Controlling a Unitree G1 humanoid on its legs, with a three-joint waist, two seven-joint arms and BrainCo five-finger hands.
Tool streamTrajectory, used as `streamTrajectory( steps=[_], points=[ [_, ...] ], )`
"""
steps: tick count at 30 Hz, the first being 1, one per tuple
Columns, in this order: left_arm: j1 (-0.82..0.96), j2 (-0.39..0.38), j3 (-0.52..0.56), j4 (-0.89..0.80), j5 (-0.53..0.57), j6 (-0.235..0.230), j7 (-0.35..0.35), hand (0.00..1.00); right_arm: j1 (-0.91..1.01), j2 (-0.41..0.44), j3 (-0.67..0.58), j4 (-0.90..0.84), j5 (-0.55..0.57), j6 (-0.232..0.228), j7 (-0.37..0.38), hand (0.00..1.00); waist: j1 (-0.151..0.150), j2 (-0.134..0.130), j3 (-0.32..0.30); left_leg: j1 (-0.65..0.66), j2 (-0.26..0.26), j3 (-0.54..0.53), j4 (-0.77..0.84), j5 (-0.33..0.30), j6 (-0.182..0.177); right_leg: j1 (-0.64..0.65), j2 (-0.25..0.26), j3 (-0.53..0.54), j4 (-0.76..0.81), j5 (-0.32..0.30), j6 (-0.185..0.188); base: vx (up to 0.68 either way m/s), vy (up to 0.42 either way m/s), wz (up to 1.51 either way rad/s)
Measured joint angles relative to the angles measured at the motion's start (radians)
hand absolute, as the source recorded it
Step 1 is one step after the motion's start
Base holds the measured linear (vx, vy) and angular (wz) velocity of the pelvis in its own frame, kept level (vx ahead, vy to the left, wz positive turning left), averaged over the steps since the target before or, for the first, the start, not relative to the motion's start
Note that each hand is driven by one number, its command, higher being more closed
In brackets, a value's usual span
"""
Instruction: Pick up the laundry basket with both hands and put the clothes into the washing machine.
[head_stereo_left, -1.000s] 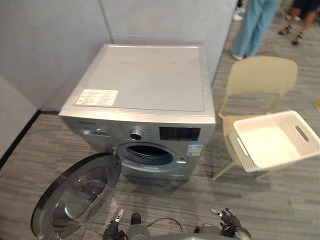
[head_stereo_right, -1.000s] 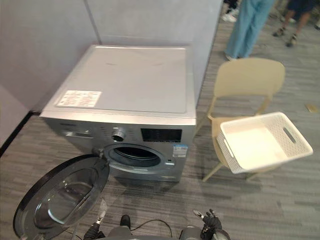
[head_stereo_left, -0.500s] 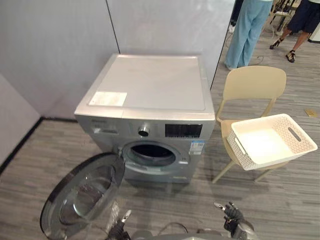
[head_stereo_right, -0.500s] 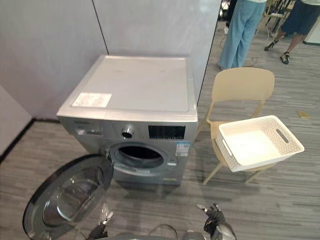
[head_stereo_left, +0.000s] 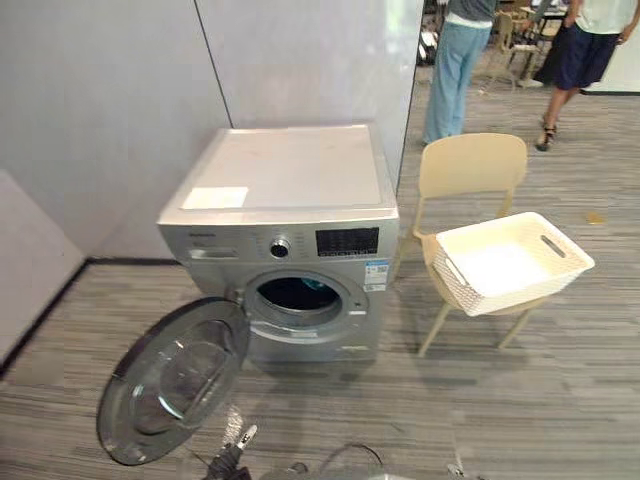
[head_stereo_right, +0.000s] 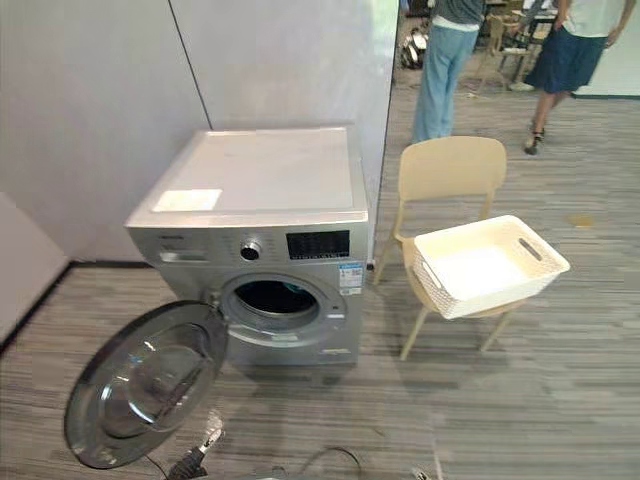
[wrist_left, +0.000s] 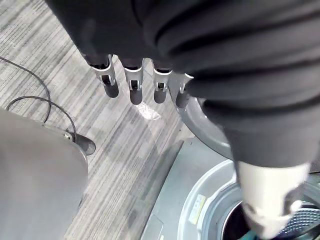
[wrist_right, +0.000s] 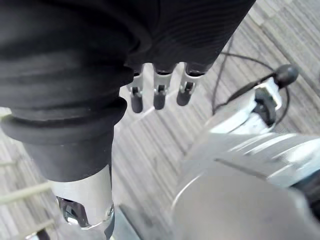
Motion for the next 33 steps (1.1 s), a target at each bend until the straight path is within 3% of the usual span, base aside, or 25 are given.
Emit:
streamTrajectory(
  steps=[1, 3, 5, 7, 9, 11, 12, 13, 14, 16, 17, 18, 20, 22, 25, 33],
  points=[
    [-0.008, 0.006, -0.023, 0.003, -0.001, 0.001, 0.001, 0.0, -0.03, -0.001, 0.035, 0.0, 0.0, 0.0, 0.001, 0.0, 0.003, 0.002, -0.001, -0.048, 0.004, 0.001, 0.009, 0.013, -0.007, 0.002, 0.005, -0.001, -0.073, -0.055, -0.006, -0.21, -0.159, -0.03],
    [-0.023, 0.012, -0.058, 0.002, -0.012, 0.0, 0.004, 0.0, -0.064, 0.005, 0.114, 0.0, -0.007, -0.001, 0.003, 0.0, 0.025, 0.003, -0.001, -0.11, 0.032, 0.0, 0.005, 0.041, -0.018, -0.004, 0.032, -0.007, -0.182, -0.092, -0.001, -0.28, -0.154, -0.09],
    [-0.035, 0.026, -0.104, -0.001, -0.051, -0.009, 0.009, 0.0, -0.101, 0.015, 0.222, -0.001, -0.012, -0.004, 0.01, 0.0, 0.044, 0.004, -0.001, -0.151, 0.068, -0.011, -0.006, 0.073, -0.034, 0.002, 0.068, -0.036, -0.279, -0.111, -0.008, -0.25, -0.135, -0.07],
    [-0.048, 0.036, -0.143, -0.009, -0.08, -0.015, 0.022, 0.0, -0.13, 0.016, 0.28, -0.015, -0.011, -0.01, 0.016, 0.0, 0.045, 0.0, 0.019, -0.163, 0.081, -0.039, -0.032, 0.12, -0.046, 0.032, 0.092, -0.076, -0.353, -0.12, 0.007, -0.22, -0.117, 0.31],
    [-0.051, 0.027, -0.182, -0.026, -0.088, -0.02, 0.043, 0.0, -0.137, -0.004, 0.297, -0.032, -0.011, -0.022, 0.011, 0.0, 0.034, 0.031, 0.044, -0.172, 0.097, -0.096, -0.044, 0.16, -0.055, 0.059, 0.122, -0.126, -0.366, -0.117, 0.003, -0.27, -0.113, 0.77],
    [-0.033, -0.003, -0.228, -0.092, -0.09, -0.027, 0.071, 0.0, -0.143, -0.046, 0.299, -0.044, -0.011, -0.035, -0.006, 0.0, 0.03, 0.09, 0.075, -0.18, 0.105, -0.118, -0.07, 0.216, -0.016, 0.057, 0.158, -0.193, -0.32, -0.121, -0.022, -0.32, -0.086, 0.85],
    [-0.028, -0.014, -0.237, -0.111, -0.091, -0.028, 0.076, 0.0, -0.138, -0.061, 0.295, -0.05, -0.011, -0.036, -0.007, 0.0, 0.02, 0.105, 0.08, -0.175, 0.11, -0.107, -0.095, 0.178, 0.0, 0.057, 0.156, -0.215, -0.325, -0.118, -0.041, -0.27, 0.025, 0.97],
    [-0.034, -0.015, -0.241, -0.153, -0.093, -0.025, 0.084, 0.0, -0.14, -0.057, 0.277, -0.048, -0.011, -0.037, -0.015, 0.0, 0.022, 0.082, 0.099, -0.214, 0.092, -0.016, -0.014, 0.0, 0.043, 0.053, 0.105, -0.26, -0.325, -0.108, -0.058, -0.24, 0.049, 0.84],
    [-0.028, -0.01, -0.254, -0.236, -0.096, -0.029, 0.097, 0.0, -0.141, -0.06, 0.268, -0.045, -0.011, -0.037, -0.027, 0.0, 0.031, 0.048, 0.123, -0.275, 0.066, 0.04, 0.227, -0.017, 0.067, 0.049, 0.039, -0.282, -0.316, -0.097, -0.053, -0.24, 0.021, 0.71],
    [0.009, -0.01, -0.259, -0.343, -0.086, -0.038, 0.11, 0.0, -0.135, -0.062, 0.272, -0.045, -0.011, -0.037, -0.028, 0.0, 0.03, 0.042, 0.123, -0.294, 0.064, 0.059, 0.499, -0.051, 0.041, 0.055, 0.009, -0.287, -0.342, -0.071, -0.045, -0.18, -0.014, 0.23],
    [0.034, -0.009, -0.26, -0.415, -0.08, -0.054, 0.114, 0.0, -0.126, -0.06, 0.275, -0.048, -0.014, -0.037, -0.028, 0.0, 0.021, 0.051, 0.119, -0.247, 0.064, 0.037, 0.524, -0.082, -0.007, 0.061, 0.012, -0.291, -0.377, -0.049, -0.034, -0.15, 0.048, 0.21],
    [0.037, -0.01, -0.262, -0.445, -0.064, -0.064, 0.114, 0.0, -0.111, -0.062, 0.275, -0.048, -0.021, -0.036, -0.028, 0.0, 0.022, 0.064, 0.108, -0.18, 0.062, 0.015, 0.429, -0.082, -0.025, 0.063, 0.025, -0.295, -0.402, -0.03, -0.032, -0.08, 0.12, 0.38],
    [0.001, -0.007, -0.269, -0.479, -0.039, -0.064, 0.116, 0.0, -0.097, -0.058, 0.267, -0.048, -0.033, -0.03, -0.028, 0.0, 0.016, 0.088, 0.086, -0.102, 0.061, -0.022, 0.156, -0.089, -0.025, 0.021, 0.049, -0.333, -0.427, 0.001, -0.027, -0.03, 0.136, 0.79],
    [-0.024, -0.001, -0.284, -0.534, -0.015, -0.06, 0.122, 0.0, -0.101, -0.047, 0.266, -0.036, -0.033, -0.028, -0.027, 0.0, 0.025, 0.071, 0.099, -0.12, 0.043, -0.054, 0.142, -0.083, -0.029, 0.027, 0.061, -0.353, -0.452, 0.021, -0.028, -0.06, 0.092, 0.69],
    [0.032, 0.004, -0.288, -0.702, 0.034, -0.059, 0.139, 0.0, -0.101, -0.046, 0.233, -0.043, -0.031, -0.035, -0.029, 0.0, 0.022, 0.042, 0.09, -0.082, 0.011, -0.074, 0.169, -0.088, -0.02, 0.087, 0.038, -0.351, -0.465, 0.02, -0.028, -0.06, 0.084, 0.24],
    [0.035, 0.011, -0.208, -0.885, 0.076, -0.071, 0.196, 0.0, -0.082, -0.041, 0.197, -0.076, -0.002, -0.036, -0.043, 0.0, 0.022, 0.048, 0.031, -0.022, 0.0, -0.071, -0.093, 0.027, 0.007, 0.024, 0.032, -0.329, -0.488, 0.047, -0.006, -0.07, 0.032, -0.04]
  ],
)
